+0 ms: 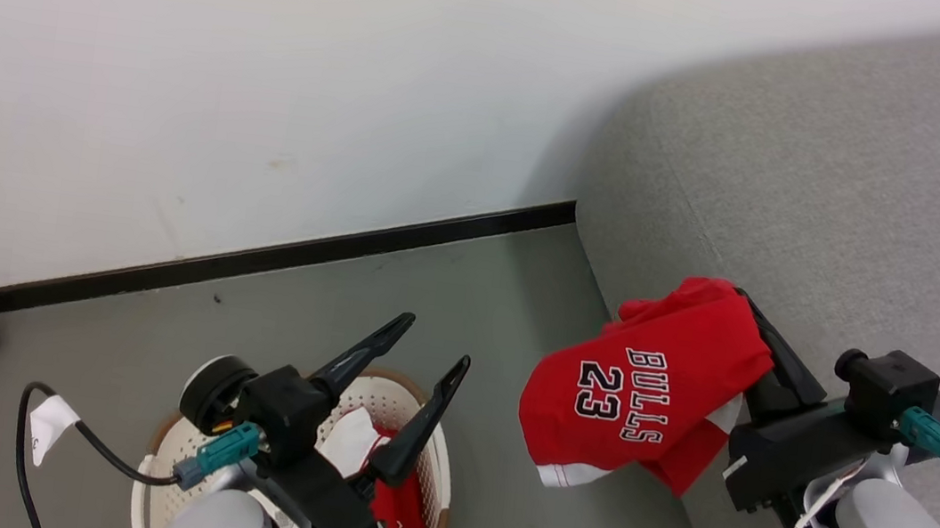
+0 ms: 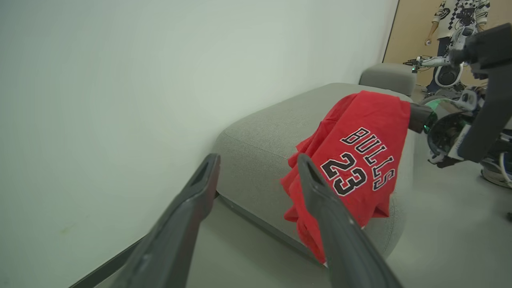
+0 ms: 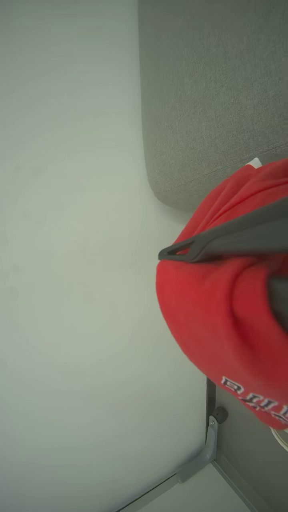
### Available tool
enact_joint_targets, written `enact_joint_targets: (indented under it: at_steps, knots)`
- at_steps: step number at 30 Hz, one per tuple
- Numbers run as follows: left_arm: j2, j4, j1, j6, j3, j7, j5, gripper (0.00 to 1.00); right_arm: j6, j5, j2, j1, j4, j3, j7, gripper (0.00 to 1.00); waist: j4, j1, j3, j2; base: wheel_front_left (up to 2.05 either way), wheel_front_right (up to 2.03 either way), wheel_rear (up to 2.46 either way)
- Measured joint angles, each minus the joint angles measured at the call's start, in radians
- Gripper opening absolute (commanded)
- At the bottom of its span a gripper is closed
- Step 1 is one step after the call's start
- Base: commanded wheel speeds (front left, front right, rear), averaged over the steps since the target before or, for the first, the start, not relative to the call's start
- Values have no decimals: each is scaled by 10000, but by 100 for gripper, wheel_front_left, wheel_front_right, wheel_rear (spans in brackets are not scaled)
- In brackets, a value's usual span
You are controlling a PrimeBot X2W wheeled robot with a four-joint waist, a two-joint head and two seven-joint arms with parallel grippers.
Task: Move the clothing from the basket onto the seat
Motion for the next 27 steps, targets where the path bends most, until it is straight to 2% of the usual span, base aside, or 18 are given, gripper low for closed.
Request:
enact_joint_targets:
  at_steps: [11,27]
  knots:
    - [42,-102,0,0,-13,-12,59,100,-337,-320,-219,837,-980,-736,0,0,-915,0,150,0,0,0,0]
    - [63,-316,30,-13,-378,-12,194,100,-476,-577,-169,1594,-1992,-1534,0,0,-1954,0,375,0,0,0,0]
